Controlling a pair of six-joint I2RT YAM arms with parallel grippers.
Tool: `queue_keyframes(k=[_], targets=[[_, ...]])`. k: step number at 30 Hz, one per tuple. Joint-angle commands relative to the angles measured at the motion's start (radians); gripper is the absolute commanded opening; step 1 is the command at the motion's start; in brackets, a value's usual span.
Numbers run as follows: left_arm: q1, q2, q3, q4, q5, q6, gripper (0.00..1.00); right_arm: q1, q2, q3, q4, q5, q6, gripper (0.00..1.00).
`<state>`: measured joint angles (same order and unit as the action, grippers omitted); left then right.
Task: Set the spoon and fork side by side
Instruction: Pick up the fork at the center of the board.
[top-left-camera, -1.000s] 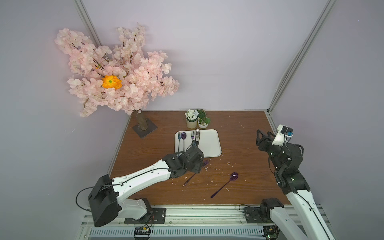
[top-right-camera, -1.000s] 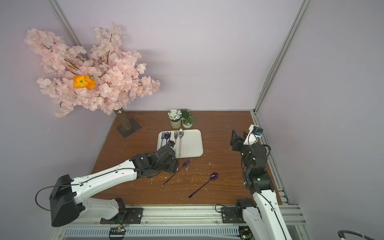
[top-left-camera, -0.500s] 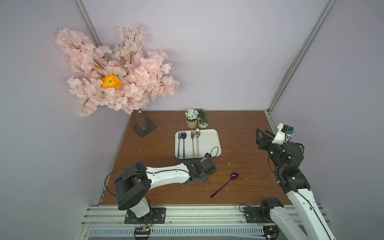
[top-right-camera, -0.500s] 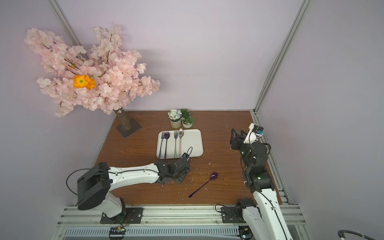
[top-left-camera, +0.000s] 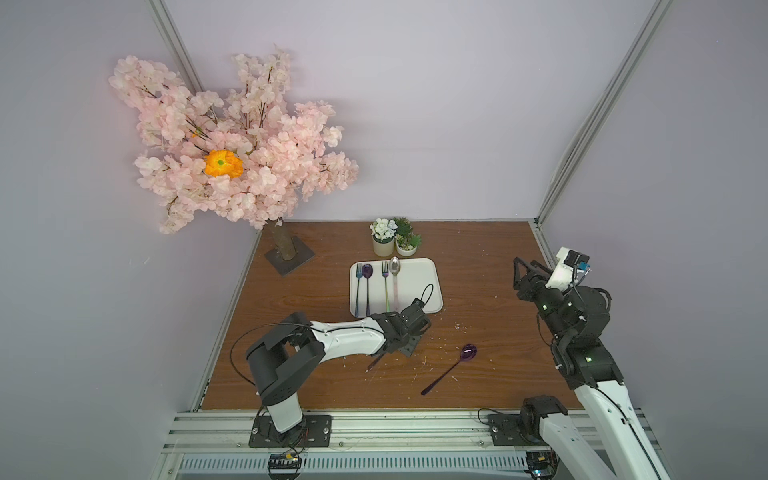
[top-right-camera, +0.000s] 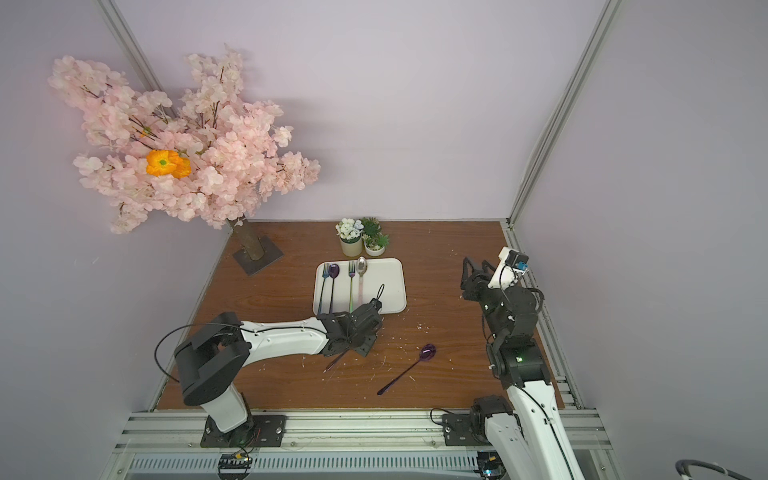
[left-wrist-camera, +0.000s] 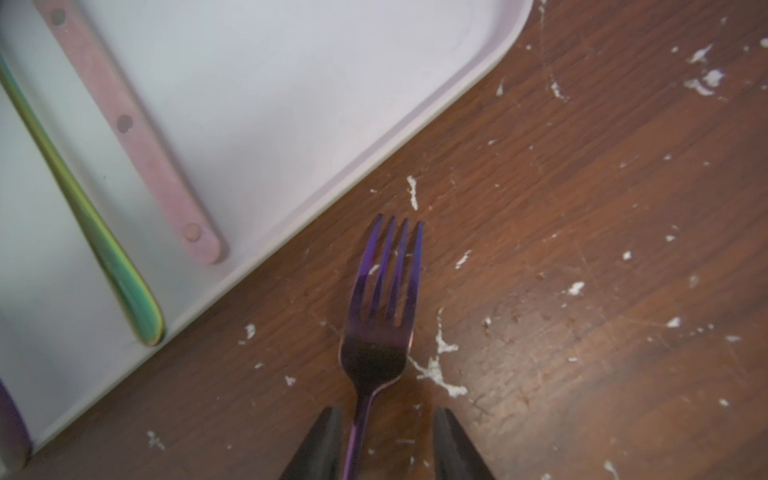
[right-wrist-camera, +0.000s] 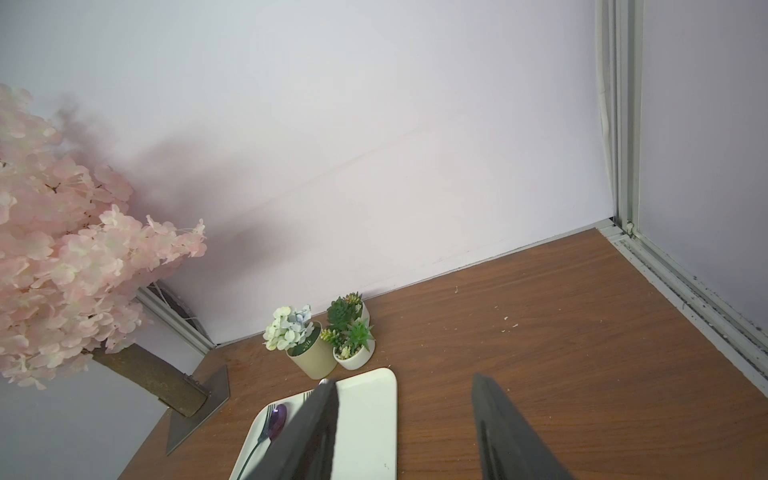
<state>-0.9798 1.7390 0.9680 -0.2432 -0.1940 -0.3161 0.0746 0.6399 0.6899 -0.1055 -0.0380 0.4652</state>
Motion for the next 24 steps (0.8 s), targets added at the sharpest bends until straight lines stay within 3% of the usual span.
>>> queue_keyframes(k=[1, 8, 16, 24], targets=[[0.015, 0.021, -0.031, 0.031, 0.048, 0.027, 0.36, 0.005, -0.010, 0.007, -0.014, 0.009, -0.013, 0.55], [0.029, 0.031, -0.067, 0.070, 0.108, 0.035, 0.24, 0.004, -0.011, 0.013, -0.020, 0.021, -0.020, 0.55], [0.029, -0.007, -0.079, 0.071, 0.129, 0.044, 0.00, 0.004, -0.017, 0.001, -0.037, 0.015, -0.015, 0.54], [0.029, -0.063, -0.082, 0.107, 0.211, 0.064, 0.00, 0.004, -0.032, 0.006, -0.044, 0.020, -0.012, 0.52]])
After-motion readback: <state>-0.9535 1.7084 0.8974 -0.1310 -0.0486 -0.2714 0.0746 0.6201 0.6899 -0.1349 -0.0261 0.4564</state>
